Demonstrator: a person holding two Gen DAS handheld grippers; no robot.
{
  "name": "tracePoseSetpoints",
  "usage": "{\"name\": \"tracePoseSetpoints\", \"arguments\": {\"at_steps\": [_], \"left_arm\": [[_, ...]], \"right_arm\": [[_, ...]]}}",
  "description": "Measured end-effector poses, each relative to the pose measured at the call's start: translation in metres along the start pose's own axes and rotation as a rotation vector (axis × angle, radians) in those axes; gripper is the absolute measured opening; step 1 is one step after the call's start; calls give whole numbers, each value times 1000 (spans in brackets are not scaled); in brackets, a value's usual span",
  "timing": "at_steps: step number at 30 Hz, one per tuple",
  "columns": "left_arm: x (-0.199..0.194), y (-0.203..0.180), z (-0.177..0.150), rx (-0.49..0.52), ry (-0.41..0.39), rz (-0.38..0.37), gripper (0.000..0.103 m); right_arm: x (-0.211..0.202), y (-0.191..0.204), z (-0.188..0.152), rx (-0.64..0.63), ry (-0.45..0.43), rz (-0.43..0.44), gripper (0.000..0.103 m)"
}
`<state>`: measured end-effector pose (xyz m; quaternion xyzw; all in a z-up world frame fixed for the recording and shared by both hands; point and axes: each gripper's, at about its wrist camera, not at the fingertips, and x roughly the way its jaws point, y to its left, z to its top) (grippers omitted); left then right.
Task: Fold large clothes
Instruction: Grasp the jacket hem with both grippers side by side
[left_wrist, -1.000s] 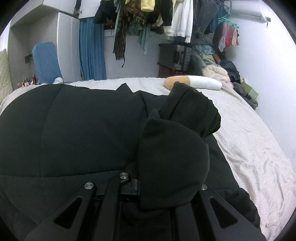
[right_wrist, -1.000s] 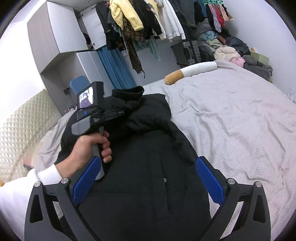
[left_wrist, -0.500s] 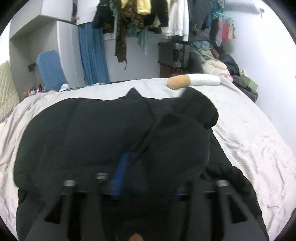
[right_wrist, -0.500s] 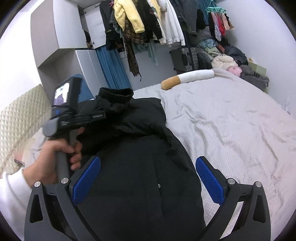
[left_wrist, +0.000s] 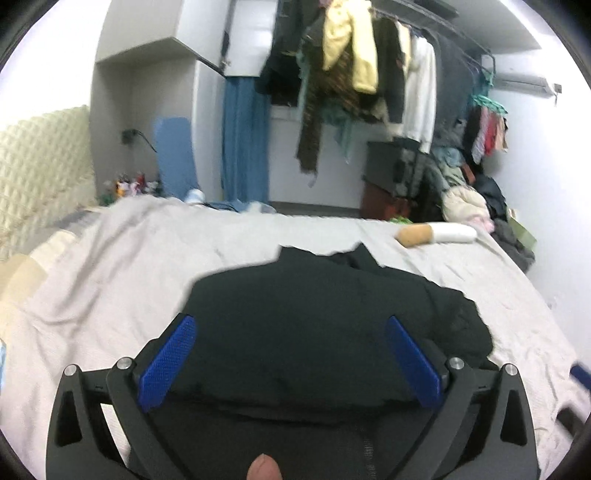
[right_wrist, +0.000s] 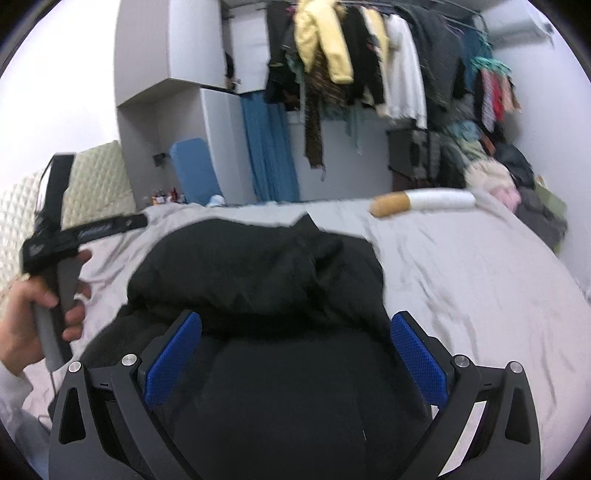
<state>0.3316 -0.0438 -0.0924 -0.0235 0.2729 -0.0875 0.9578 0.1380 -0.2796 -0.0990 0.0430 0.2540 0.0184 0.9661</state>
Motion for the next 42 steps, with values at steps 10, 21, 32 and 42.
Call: {"name": "tracePoseSetpoints", "arguments": {"at_steps": [10,21,32,42], "left_arm": [[77,54,7,-33,96,31,103],[181,47,-23,-13,168,27,103],[228,30,-31,39,165,67,103],[247,21,-39,32,152,74,103]], "right_arm": [[111,20,60,6,-42,42,83],[226,2,20,-67,87,-36,57],[276,-17,15,-48,125,-6,60],[297,-20,0,-38,131,6,61]]}}
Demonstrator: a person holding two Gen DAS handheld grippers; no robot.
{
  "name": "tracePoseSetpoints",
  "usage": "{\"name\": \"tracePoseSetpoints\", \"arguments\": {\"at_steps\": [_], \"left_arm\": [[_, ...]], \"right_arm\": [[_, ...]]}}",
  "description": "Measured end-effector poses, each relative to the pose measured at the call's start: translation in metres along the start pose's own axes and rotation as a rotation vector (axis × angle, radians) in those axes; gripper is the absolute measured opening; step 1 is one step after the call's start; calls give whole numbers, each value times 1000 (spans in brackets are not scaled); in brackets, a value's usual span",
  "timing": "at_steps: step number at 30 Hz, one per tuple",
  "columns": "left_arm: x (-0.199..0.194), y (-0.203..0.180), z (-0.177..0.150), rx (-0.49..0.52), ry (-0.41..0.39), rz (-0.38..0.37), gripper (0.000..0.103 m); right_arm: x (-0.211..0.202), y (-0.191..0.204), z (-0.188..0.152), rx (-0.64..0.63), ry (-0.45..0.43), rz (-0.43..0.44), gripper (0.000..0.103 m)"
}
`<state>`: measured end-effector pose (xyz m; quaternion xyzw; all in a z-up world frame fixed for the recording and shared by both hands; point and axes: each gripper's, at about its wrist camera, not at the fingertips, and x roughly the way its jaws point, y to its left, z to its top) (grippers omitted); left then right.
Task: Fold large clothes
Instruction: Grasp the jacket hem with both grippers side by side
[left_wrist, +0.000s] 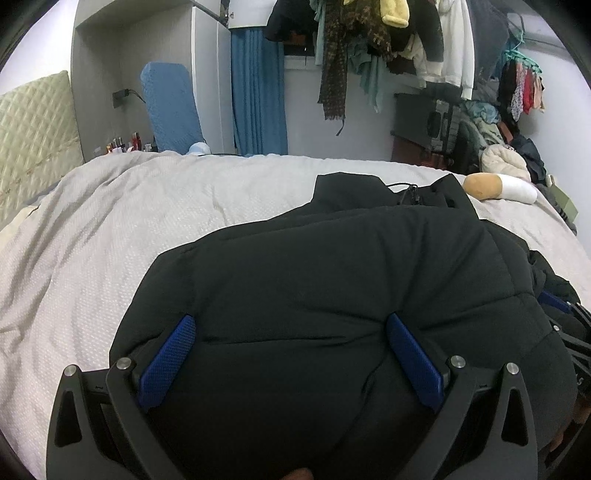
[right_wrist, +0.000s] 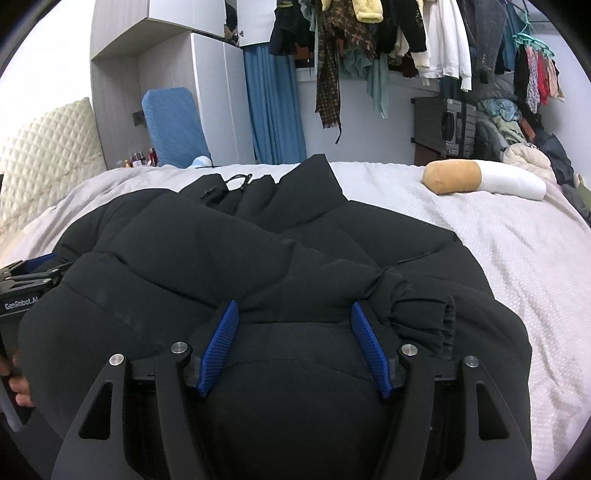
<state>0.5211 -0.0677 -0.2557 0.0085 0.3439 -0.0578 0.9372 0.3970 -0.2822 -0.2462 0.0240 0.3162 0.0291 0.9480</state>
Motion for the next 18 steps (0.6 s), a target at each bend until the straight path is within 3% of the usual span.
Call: {"name": "tracePoseSetpoints", "arguments": {"at_steps": [6,10,15,18], "left_arm": [[-9,-1,2,-7,26,18,103],[-30,2,12,-36,66,21,103],[-90,7,35,-86,39,-2,103],[-146,14,52,-118,0,-34,103]], "right_arm": [[-4,1,2,-4,17,5,61],[-22,0,11,13,55,40,70],[-80,0,33,16,21,33,73],[-133,-4,53,29,-35,26,73]]}}
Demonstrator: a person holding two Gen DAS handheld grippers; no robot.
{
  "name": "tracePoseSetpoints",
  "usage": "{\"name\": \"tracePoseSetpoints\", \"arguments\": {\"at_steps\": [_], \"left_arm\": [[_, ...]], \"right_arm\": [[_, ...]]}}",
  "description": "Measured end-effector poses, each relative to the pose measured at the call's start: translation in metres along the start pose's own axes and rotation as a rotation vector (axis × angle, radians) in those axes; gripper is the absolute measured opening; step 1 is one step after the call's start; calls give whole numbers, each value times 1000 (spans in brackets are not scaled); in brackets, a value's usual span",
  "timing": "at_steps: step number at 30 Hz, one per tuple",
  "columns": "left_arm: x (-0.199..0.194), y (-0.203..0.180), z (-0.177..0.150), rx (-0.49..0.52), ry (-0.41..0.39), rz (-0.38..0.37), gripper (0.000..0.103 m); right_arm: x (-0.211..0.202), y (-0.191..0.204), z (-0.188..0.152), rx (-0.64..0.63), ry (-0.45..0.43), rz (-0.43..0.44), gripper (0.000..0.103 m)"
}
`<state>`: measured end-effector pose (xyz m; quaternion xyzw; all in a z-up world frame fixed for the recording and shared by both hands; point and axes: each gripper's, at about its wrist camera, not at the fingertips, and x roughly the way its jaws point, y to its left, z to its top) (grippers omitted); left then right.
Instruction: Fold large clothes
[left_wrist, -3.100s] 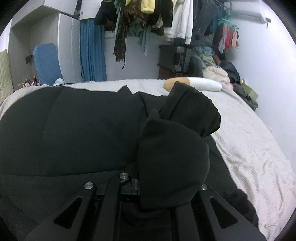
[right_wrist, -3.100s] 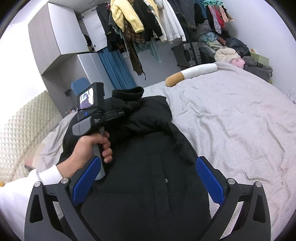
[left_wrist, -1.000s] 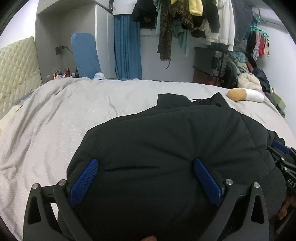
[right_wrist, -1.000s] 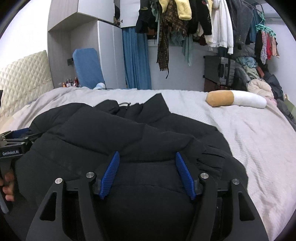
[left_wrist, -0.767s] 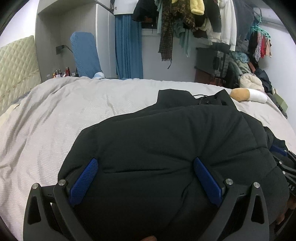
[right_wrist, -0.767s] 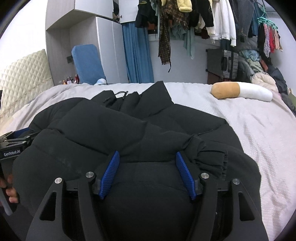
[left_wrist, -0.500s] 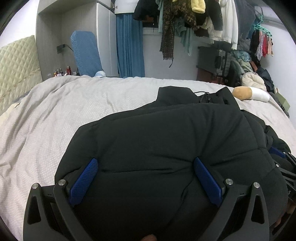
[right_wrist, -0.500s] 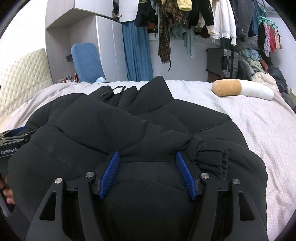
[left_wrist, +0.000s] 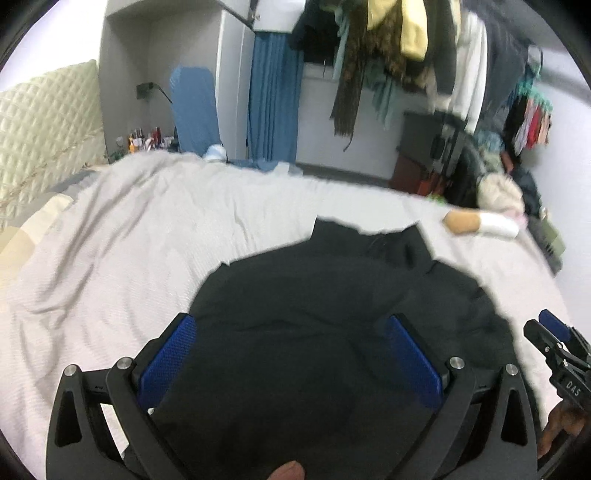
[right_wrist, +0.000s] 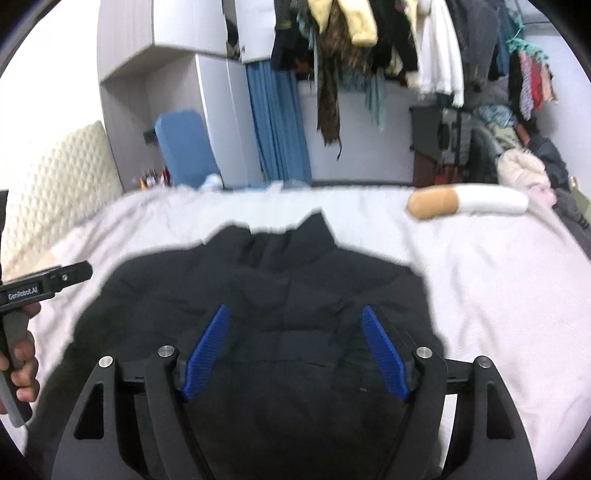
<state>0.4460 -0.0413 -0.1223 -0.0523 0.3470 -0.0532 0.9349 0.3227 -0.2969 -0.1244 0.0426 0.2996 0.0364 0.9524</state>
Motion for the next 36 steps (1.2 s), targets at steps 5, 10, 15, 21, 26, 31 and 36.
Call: {"name": "tracePoseSetpoints", "arguments": {"at_steps": [5,10,15,21,26,31,36], "left_arm": [[-100,8,21,7,-35,-36,103],[-222,28,29,4,-96,-58,103],[-328,62,20,23,-145,-37,103],[-421,129,2,0,-157,2,103],[-437,198,-24,-117,-107,-50,103],[-389,238,-68,-188,11,-115,103],[-326,241,-130,-202,121,-219,103]], "right_arm": [[-103,6,36,13,-109,-1,74],[-203,26,60,-32,-196,1,74],[-289,29,65,-39,-242,17,74],[-362,-8,58,-12,-219,20,75],[-388,-55,25,57,-171,52,77],[-375,-103,-26,196,-75,94,78],[-341,-129,-91,279,49,162,78]]}}
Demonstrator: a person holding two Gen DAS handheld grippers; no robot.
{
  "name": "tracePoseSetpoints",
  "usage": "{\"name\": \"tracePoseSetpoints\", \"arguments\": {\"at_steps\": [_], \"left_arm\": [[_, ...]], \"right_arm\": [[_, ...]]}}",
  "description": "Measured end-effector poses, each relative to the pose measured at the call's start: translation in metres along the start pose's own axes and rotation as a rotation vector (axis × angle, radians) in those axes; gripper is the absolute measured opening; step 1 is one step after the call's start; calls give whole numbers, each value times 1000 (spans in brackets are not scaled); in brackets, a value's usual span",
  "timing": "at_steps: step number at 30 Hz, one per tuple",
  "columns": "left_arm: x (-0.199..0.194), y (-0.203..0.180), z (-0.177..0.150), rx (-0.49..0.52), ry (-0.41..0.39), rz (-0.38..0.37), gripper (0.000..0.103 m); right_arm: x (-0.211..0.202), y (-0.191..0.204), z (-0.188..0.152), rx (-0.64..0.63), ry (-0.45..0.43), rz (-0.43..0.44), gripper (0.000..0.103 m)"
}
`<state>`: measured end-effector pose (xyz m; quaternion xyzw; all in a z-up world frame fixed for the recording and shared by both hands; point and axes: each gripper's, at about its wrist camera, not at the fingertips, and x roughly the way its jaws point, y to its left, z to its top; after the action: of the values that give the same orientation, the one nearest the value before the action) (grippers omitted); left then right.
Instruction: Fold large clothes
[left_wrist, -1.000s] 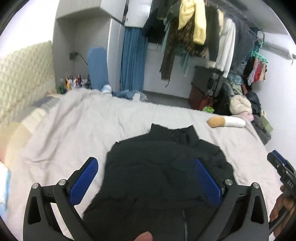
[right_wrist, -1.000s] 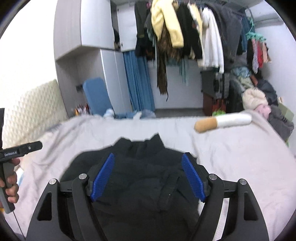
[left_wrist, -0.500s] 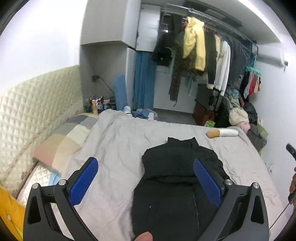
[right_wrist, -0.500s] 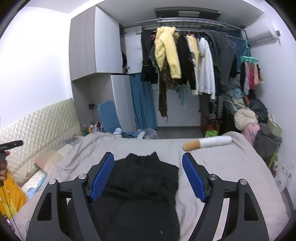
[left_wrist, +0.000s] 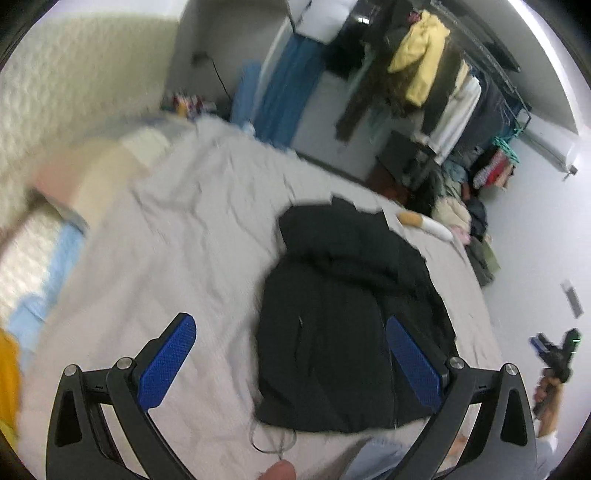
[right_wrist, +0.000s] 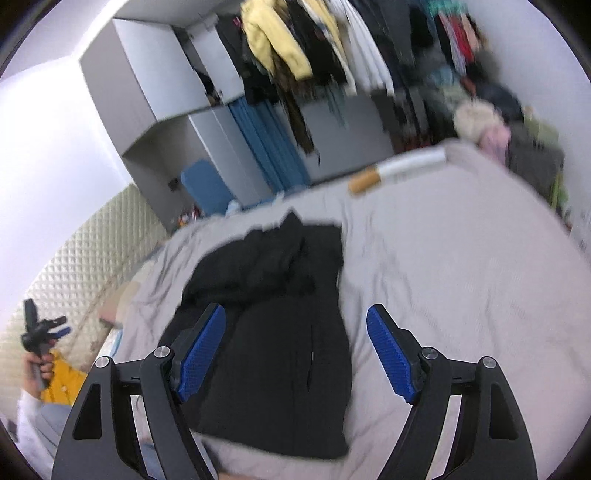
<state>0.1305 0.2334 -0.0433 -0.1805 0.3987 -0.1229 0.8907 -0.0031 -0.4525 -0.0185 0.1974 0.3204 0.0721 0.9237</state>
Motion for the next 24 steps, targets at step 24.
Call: {"name": "tracePoseSetpoints", "arguments": {"at_steps": [24], "left_arm": [[224,64,-126,-207,328,-274,102]], "right_arm": [[188,-82,-162,330,435,90,78]]}}
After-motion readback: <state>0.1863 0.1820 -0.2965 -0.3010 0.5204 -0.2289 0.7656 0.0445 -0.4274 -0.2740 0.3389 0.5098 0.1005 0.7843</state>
